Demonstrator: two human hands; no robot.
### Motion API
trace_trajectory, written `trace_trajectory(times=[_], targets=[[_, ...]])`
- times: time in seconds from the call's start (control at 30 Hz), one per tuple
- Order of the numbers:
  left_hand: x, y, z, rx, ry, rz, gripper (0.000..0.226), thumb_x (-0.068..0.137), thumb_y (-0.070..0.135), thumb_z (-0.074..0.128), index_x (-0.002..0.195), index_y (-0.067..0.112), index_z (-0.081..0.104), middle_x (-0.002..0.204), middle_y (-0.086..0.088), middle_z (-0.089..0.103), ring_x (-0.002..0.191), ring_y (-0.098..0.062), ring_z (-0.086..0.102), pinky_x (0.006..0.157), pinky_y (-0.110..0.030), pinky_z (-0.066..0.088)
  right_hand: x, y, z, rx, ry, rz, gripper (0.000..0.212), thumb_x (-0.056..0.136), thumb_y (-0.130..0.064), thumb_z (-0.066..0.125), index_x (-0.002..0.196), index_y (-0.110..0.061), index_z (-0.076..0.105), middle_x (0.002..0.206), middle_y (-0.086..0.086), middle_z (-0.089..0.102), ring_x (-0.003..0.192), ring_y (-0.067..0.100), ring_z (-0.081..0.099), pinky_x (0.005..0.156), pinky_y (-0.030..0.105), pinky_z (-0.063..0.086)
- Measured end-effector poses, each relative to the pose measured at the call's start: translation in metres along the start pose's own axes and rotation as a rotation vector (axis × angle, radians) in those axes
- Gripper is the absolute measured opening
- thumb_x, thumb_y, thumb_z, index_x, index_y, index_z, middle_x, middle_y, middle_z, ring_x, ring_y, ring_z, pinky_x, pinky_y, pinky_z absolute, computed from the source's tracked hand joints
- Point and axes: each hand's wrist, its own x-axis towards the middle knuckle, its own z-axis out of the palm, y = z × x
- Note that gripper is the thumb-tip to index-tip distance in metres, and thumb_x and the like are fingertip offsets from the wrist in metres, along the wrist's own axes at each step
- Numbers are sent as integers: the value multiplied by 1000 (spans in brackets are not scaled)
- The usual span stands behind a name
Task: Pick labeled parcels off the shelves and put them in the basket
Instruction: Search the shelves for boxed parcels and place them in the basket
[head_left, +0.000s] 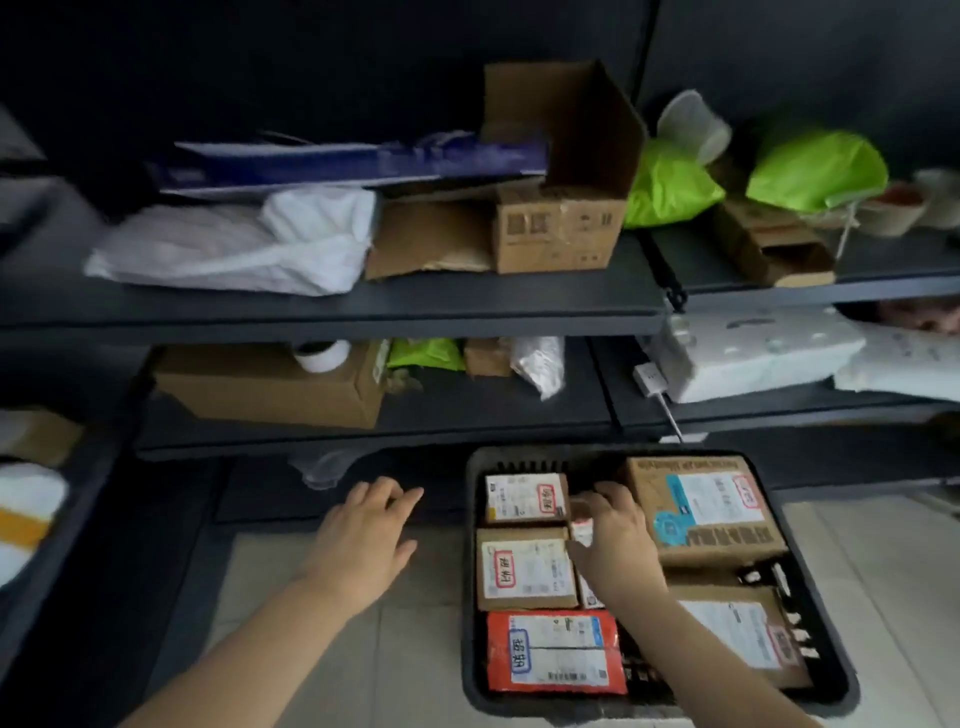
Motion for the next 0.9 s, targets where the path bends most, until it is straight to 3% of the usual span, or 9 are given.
trace_trajectory(times=[0.27, 0.47, 0.6, 0.7, 0.9], targets=[[-167, -141, -120, 14, 184, -364, 53, 96, 39, 44, 145, 23, 31, 135, 1, 42, 122, -21, 41, 95, -34, 44, -39, -209, -62, -73, -262, -478, 59, 86, -29, 65, 139, -14, 43, 144, 3, 40, 129, 21, 42, 104, 29, 38], [-305, -215, -154, 7, 201, -641, 49, 95, 40, 46, 141, 24, 38, 136, 1, 43, 124, -22, 40, 97, -34, 40, -115, -363, -62, -127, -322, -816, 49, 92, -19, 54, 139, -16, 41, 138, 6, 46, 116, 25, 53, 89, 28, 44], [-386, -251, -171, 5, 218, -743, 52, 94, 42, 46, 143, 27, 35, 140, 6, 37, 129, -17, 35, 101, -35, 39, -165, -439, -60, -177, -299, -991, 55, 92, -18, 53, 144, -18, 34, 149, 3, 35, 133, 22, 38, 106, 29, 35], [-438, -276, -181, -5, 267, -808, 54, 94, 41, 47, 144, 25, 34, 141, 6, 37, 129, -16, 35, 100, -33, 39, -200, -488, -58, -206, -251, -1076, 51, 92, -20, 53, 140, -17, 38, 145, 4, 37, 132, 24, 37, 104, 33, 37], [-501, -326, -181, -2, 311, -890, 55, 95, 40, 46, 146, 24, 31, 143, 6, 34, 132, -16, 31, 104, -30, 35, -249, -559, -33, -233, -210, -1146, 58, 91, -20, 52, 146, -19, 31, 148, 1, 34, 133, 22, 35, 104, 35, 38]])
